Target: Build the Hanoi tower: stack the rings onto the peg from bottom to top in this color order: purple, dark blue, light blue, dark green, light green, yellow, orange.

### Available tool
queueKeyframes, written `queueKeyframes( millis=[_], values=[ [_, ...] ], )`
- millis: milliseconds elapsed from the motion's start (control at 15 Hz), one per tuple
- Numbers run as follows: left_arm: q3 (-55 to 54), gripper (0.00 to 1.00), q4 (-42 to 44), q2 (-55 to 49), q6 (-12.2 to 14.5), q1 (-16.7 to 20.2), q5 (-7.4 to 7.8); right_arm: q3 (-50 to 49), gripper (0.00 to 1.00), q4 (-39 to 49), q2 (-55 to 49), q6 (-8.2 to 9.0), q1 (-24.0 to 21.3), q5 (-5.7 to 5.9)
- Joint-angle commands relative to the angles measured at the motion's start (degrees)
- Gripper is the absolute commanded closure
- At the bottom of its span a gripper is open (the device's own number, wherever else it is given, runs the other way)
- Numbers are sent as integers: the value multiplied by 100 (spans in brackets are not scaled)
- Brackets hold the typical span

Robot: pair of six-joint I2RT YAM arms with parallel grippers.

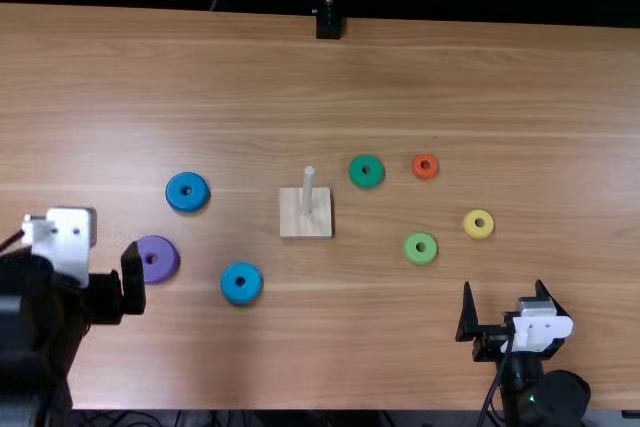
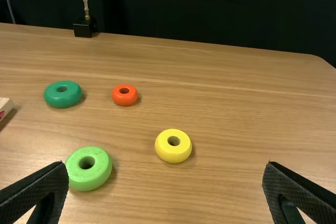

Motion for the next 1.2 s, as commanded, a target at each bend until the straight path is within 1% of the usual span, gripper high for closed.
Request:
queueKeyframes(
  millis=[0, 67, 133, 200, 267, 333, 400, 467, 733, 800, 867, 933, 1133],
  values=[
    [29, 0, -64, 497, 54, 107, 264, -394, 0, -304, -71, -23, -61, 14],
    [-94, 0, -54, 866, 64, 124, 549, -394, 0, -304, -71, -12, -61, 14],
    [-234, 0, -54, 1253, 64, 133, 718, -394, 0, -304, -71, -12, -61, 14],
    [-270, 0, -54, 1507, 107, 142, 739, -394, 0, -304, -71, -23, -61, 14],
    [-270, 0, -54, 1727, 328, 159, 707, -394, 0, -304, -71, -12, -61, 14],
    [-261, 0, -96, 1956, 729, 159, 634, -394, 0, -304, -71, -12, -61, 14],
    [-278, 0, -127, 2167, 1035, 177, 539, -394, 0, -304, -71, -12, -61, 14],
    [-313, 0, -64, 2351, 1140, 177, 528, -394, 0, -304, -71, -23, -61, 14],
    [-727, 0, -32, 3002, 1087, 177, 528, -394, 0, -304, -71, -23, -61, 14],
    [-823, 0, 41, 3081, 1087, 186, 475, -394, 0, -304, -71, -12, -61, 14],
    [-920, 0, 347, 3116, 1087, 212, 370, -394, 0, -304, -71, -12, -61, 14],
    [-1052, 0, 674, 3169, 1077, 256, 296, -394, 0, -304, -71, -12, -61, 14],
    [-1351, 0, 1476, 3353, 1066, 265, 296, -394, 0, -304, -71, -12, -61, 14]
  ],
)
